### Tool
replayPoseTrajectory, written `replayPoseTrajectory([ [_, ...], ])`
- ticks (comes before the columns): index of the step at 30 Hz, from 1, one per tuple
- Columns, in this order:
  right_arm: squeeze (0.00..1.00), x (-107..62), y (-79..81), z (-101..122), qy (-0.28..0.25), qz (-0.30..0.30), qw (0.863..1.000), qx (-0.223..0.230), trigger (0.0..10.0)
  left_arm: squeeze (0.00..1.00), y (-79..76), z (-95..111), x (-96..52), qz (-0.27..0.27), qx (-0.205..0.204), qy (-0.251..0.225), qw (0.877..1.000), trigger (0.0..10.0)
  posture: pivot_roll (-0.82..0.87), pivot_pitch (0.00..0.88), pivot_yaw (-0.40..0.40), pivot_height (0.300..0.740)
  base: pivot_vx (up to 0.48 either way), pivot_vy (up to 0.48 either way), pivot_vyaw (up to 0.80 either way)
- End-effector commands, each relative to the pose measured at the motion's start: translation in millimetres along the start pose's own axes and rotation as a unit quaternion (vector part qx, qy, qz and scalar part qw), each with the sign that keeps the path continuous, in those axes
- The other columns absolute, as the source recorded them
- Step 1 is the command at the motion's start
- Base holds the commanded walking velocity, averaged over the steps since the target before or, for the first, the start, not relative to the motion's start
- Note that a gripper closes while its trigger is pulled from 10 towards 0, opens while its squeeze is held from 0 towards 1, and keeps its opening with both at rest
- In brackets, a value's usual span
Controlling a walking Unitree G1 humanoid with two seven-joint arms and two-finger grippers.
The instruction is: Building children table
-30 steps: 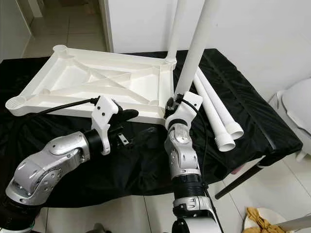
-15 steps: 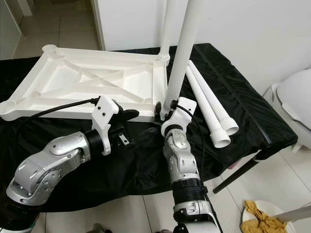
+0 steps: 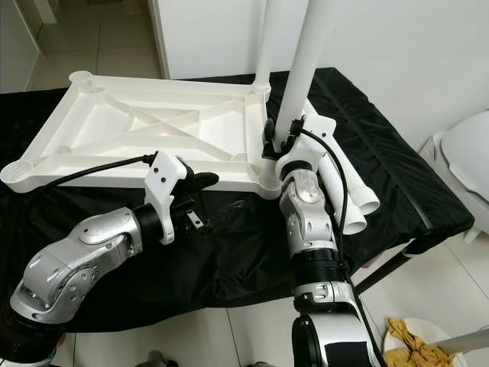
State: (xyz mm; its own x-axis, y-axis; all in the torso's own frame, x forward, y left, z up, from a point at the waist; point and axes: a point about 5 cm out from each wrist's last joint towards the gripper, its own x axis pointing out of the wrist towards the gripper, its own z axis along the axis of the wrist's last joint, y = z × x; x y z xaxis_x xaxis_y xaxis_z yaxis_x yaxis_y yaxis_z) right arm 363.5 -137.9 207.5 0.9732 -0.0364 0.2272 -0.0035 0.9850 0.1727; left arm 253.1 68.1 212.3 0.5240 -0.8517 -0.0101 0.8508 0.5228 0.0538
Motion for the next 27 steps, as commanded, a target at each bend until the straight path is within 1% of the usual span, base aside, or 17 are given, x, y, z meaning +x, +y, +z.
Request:
replayPoseTrajectory([
  [1,0.00,-4.6,11.1,-13.0,0.030,0.050,0.998,-0.025,10.0,0.00,-4.0,1.7,-1.3,-0.023,-0.001,-0.001,1.000,10.0,-0.01,0.071,-0.005,0.740,0.000,0.000,0.00],
  [2,0.00,-4.6,11.1,-13.0,0.030,0.050,0.998,-0.025,10.0,0.00,-4.0,1.7,-1.3,-0.023,-0.001,-0.001,1.000,10.0,-0.01,0.071,-0.005,0.740,0.000,0.000,0.00],
  [3,0.00,-7.1,21.7,-14.8,0.028,0.096,0.993,-0.064,10.0,0.00,-4.0,1.6,-1.3,-0.023,-0.001,-0.001,1.000,10.0,-0.01,0.071,-0.005,0.740,0.000,0.000,0.00],
  [4,0.00,-9.5,29.5,-17.2,0.030,0.132,0.987,-0.088,10.0,0.00,-4.0,1.6,-1.2,-0.023,-0.001,0.000,1.000,10.0,-0.01,0.072,-0.004,0.740,0.000,0.000,0.00],
  [5,0.00,-10.5,33.4,-18.7,0.030,0.151,0.983,-0.103,10.0,0.00,-3.9,1.6,-1.2,-0.024,-0.001,0.000,1.000,10.0,-0.01,0.072,-0.004,0.740,0.000,0.000,0.00],
  [8,0.00,-10.5,33.4,-18.7,0.030,0.151,0.983,-0.103,10.0,0.00,-3.9,1.6,-1.2,-0.024,-0.001,0.000,1.000,10.0,-0.01,0.072,-0.004,0.740,0.000,0.000,0.00],
  [9,0.00,-11.4,36.0,-19.1,0.025,0.171,0.977,-0.127,10.0,0.00,-4.0,1.8,-0.9,-0.024,-0.001,0.000,1.000,10.0,-0.01,0.073,-0.003,0.740,0.000,0.000,0.00],
  [11,0.00,-11.8,36.3,-18.7,0.021,0.178,0.974,-0.137,10.0,0.00,-4.2,1.9,-0.6,-0.025,-0.002,-0.001,1.000,10.0,-0.01,0.073,-0.004,0.740,0.000,0.000,0.00],
  [15,0.00,-10.9,34.2,-17.4,0.020,0.176,0.975,-0.135,10.0,0.00,-4.3,2.0,-0.4,-0.025,-0.002,-0.001,1.000,10.0,-0.01,0.073,-0.005,0.740,0.000,0.000,0.00],
  [16,0.00,-8.8,28.4,-14.9,0.015,0.158,0.979,-0.128,10.0,0.00,-4.4,1.9,-0.3,-0.026,-0.003,-0.001,1.000,10.0,-0.01,0.073,-0.005,0.740,0.000,0.000,0.00],
  [17,0.00,-8.8,28.4,-14.9,0.015,0.158,0.979,-0.128,10.0,0.00,-4.4,1.9,-0.3,-0.026,-0.003,-0.001,1.000,10.0,-0.01,0.073,-0.005,0.740,0.000,0.000,0.00],
  [18,0.00,-5.1,18.3,-11.3,0.011,0.118,0.987,-0.105,10.0,0.00,-4.4,1.8,-0.2,-0.025,-0.003,-0.001,1.000,10.0,-0.01,0.074,-0.005,0.740,0.000,0.000,0.00],
  [20,0.00,-5.1,18.3,-11.3,0.011,0.118,0.987,-0.105,10.0,0.00,-4.4,1.8,-0.2,-0.025,-0.003,-0.001,1.000,10.0,-0.01,0.074,-0.005,0.740,0.000,0.000,0.00],
  [22,0.00,-0.2,-1.6,-6.5,0.009,0.042,0.997,-0.063,10.0,0.00,-4.3,1.5,-0.2,-0.025,-0.004,-0.001,1.000,10.0,-0.01,0.073,-0.004,0.740,0.000,0.000,0.00],
  [23,0.00,0.6,-7.8,-5.9,0.011,0.017,0.999,-0.046,10.0,0.00,-4.3,1.5,-0.1,-0.026,-0.004,-0.001,1.000,10.0,-0.01,0.072,-0.003,0.740,0.000,0.000,0.00],
  [26,0.00,0.6,-7.8,-5.9,0.011,0.017,0.999,-0.046,10.0,0.00,-4.3,1.5,-0.1,-0.026,-0.004,-0.001,1.000,10.0,-0.01,0.072,-0.003,0.740,0.000,0.000,0.00],
  [27,0.00,0.4,-10.2,-6.1,0.011,0.007,1.000,-0.027,10.0,0.00,-4.3,1.5,0.2,-0.026,-0.004,-0.001,1.000,10.0,-0.02,0.071,-0.002,0.740,0.000,0.000,0.00],
])
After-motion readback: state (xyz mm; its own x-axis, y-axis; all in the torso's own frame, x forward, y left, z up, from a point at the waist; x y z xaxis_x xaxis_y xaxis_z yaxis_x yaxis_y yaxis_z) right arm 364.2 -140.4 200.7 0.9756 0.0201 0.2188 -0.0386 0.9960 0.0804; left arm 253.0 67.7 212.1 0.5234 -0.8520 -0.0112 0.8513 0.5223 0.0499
